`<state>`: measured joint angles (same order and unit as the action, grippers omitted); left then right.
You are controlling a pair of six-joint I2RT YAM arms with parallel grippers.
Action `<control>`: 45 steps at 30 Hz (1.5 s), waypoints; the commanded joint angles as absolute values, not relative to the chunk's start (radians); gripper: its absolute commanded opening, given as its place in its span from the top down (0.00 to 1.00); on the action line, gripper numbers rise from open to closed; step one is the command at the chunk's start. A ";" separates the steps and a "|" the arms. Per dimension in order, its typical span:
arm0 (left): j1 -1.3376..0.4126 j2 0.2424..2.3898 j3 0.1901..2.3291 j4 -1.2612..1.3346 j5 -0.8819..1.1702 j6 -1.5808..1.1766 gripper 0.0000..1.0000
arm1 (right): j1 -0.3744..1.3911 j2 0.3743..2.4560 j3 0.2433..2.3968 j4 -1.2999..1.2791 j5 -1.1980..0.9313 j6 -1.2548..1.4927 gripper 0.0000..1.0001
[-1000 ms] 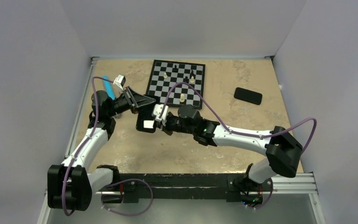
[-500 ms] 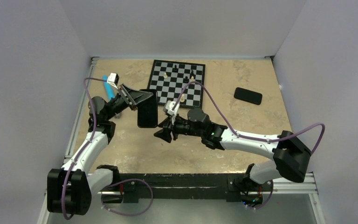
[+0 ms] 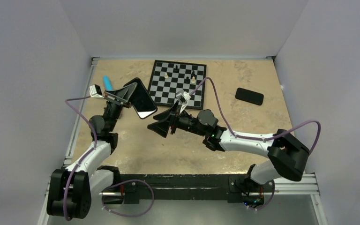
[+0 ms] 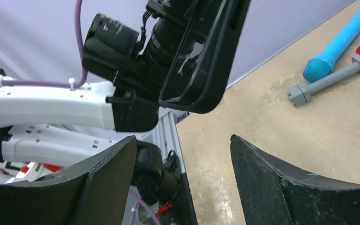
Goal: Take the phone out of the phone case
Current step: Remove the phone case from the phone.
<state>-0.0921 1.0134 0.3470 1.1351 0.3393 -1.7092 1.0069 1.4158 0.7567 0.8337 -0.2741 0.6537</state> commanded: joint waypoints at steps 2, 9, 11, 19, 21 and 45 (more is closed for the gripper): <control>-0.101 1.012 0.321 1.424 0.139 -1.782 1.00 | 1.026 1.485 0.832 1.038 -0.161 0.687 0.22; -0.102 0.980 0.328 1.417 0.108 -1.749 1.00 | 1.031 1.571 0.895 1.103 -0.109 0.668 0.24; -0.104 1.001 0.335 1.423 0.118 -1.767 1.00 | 1.036 1.588 0.919 1.085 -0.111 0.624 0.26; -0.104 0.992 0.319 1.424 0.089 -1.776 1.00 | 1.045 1.621 0.972 1.064 -0.104 0.579 0.35; -0.104 0.990 0.322 1.424 0.089 -1.776 1.00 | 1.052 1.628 0.973 1.070 -0.108 0.571 0.38; -0.105 0.890 0.342 1.257 0.137 -1.849 1.00 | 1.069 1.663 0.990 1.054 -0.087 0.436 0.80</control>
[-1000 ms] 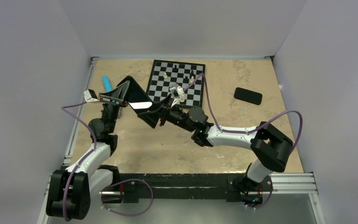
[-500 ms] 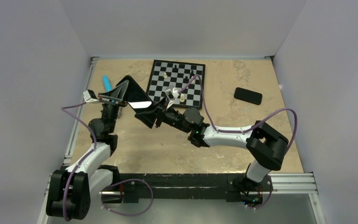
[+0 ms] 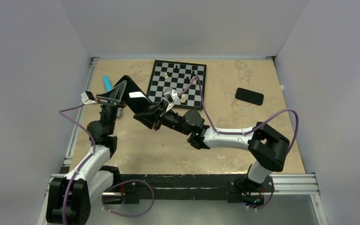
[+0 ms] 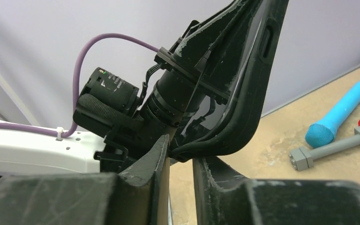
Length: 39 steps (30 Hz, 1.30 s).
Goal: Take the phone out of the phone case
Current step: Remove the phone case from the phone.
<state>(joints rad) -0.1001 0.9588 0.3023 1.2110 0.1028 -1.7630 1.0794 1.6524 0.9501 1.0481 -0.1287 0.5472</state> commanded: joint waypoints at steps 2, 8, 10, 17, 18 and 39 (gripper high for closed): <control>-0.104 0.849 0.355 1.161 0.174 -1.880 1.00 | 1.069 1.663 0.994 1.036 -0.091 0.380 0.90; -0.104 0.688 0.430 0.764 0.278 -1.908 1.00 | 1.069 1.660 0.984 0.956 -0.067 0.145 1.00; -0.104 0.647 0.453 0.662 0.301 -1.909 1.00 | 1.069 1.654 0.974 0.937 -0.043 0.060 1.00; -0.104 0.609 0.495 0.565 0.350 -1.929 1.00 | 1.068 1.638 0.958 0.882 -0.002 -0.145 1.00; -0.104 0.610 0.495 0.570 0.356 -1.934 1.00 | 1.068 1.634 0.955 0.881 -0.003 -0.154 1.00; -0.094 1.021 0.759 0.807 0.947 -1.420 1.00 | 0.903 1.318 0.782 0.498 -0.510 0.414 0.34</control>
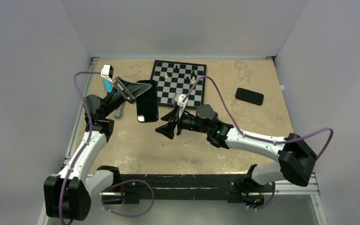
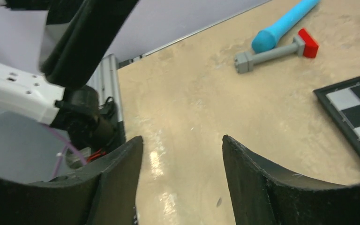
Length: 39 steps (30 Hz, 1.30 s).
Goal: Take the phone out of the phone case
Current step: Remove the phone case from the phone.
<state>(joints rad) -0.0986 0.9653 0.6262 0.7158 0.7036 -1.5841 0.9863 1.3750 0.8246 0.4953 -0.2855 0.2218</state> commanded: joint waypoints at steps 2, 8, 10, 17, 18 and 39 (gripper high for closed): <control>-0.094 1.038 0.804 0.732 0.996 -1.327 1.00 | 0.877 1.308 0.770 0.557 -0.567 0.470 0.34; -0.094 1.012 0.887 0.426 1.033 -1.002 1.00 | 0.874 1.389 0.821 0.673 -0.560 0.587 0.35; -0.094 1.011 0.874 0.428 1.027 -0.976 1.00 | 0.876 1.419 0.807 0.797 -0.558 0.650 0.35; -0.046 1.094 0.777 0.828 1.053 -1.246 1.00 | 0.879 1.464 0.770 0.973 -0.552 0.675 0.35; -0.039 1.105 0.767 0.870 1.053 -1.277 1.00 | 0.882 1.475 0.777 0.977 -0.551 0.674 0.35; 0.041 1.252 0.684 1.313 1.046 -1.607 1.00 | 0.904 1.643 0.914 1.075 -0.563 0.683 0.52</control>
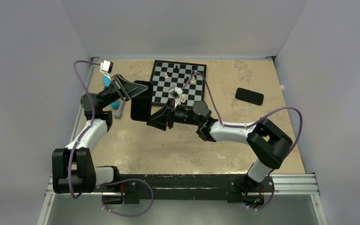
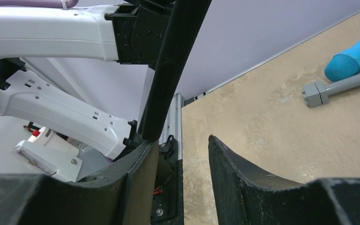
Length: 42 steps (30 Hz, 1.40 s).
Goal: Take the phone out of the phone case
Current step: Remove the phone case from the phone.
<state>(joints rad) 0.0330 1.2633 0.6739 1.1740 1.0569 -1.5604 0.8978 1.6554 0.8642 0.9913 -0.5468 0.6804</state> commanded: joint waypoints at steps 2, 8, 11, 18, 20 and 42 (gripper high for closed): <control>0.044 1.251 0.684 1.313 1.046 -1.608 1.00 | 0.905 1.638 0.908 1.079 -0.573 0.679 0.51; 0.048 1.249 0.684 1.314 1.047 -1.609 1.00 | 0.909 1.625 0.901 1.094 -0.600 0.678 0.49; 0.048 1.249 0.683 1.313 1.049 -1.608 1.00 | 0.910 1.617 0.900 1.094 -0.594 0.670 0.50; 0.048 1.249 0.681 1.318 1.053 -1.609 1.00 | 0.910 1.629 0.934 1.065 -0.592 0.647 0.57; 0.048 1.249 0.682 1.321 1.054 -1.611 1.00 | 0.910 1.635 0.939 1.068 -0.595 0.644 0.58; 0.021 1.246 0.702 1.424 1.041 -1.902 1.00 | 0.910 1.637 0.901 1.016 -0.655 0.432 0.97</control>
